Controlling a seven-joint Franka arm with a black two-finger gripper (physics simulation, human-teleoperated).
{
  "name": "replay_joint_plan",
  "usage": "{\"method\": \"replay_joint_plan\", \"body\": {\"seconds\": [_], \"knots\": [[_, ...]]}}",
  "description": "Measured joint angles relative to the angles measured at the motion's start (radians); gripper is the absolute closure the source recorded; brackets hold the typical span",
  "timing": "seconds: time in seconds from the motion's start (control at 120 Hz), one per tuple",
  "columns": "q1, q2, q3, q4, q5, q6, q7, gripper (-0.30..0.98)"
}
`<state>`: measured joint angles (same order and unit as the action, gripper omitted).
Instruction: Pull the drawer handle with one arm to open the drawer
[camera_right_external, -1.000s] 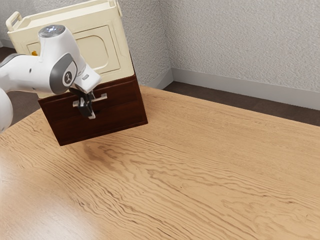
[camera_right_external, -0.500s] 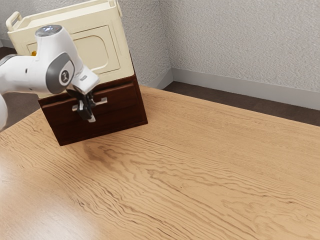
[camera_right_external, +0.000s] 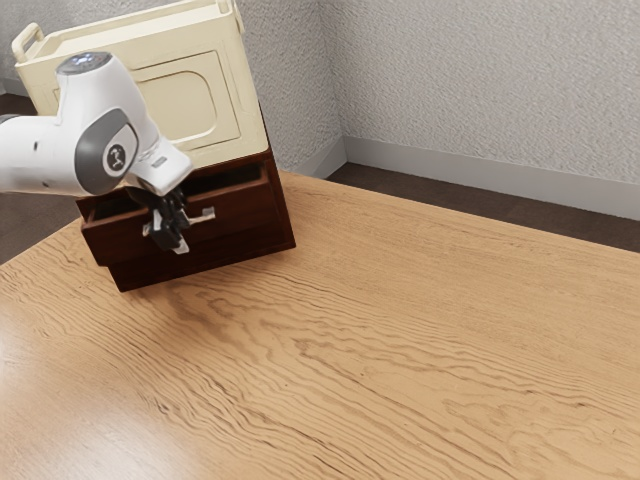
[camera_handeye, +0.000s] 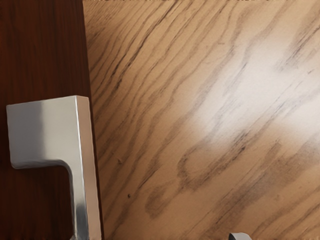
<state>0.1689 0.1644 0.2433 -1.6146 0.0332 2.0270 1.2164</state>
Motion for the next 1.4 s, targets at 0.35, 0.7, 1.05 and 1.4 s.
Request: {"method": "replay_joint_plan", "body": {"seconds": [0.35,0.7,1.05,1.4], "knots": [[-0.028,-0.057,0.006,-0.081,0.01,0.022,-0.004,0.31],[-0.041,-0.138,-0.023,-0.169,0.066,0.052,-0.029,0.35],[-0.047,-0.233,-0.046,-0.272,0.094,0.075,-0.059,0.34],[-0.044,-0.301,-0.077,-0.353,0.113,0.103,-0.082,0.33]]}}
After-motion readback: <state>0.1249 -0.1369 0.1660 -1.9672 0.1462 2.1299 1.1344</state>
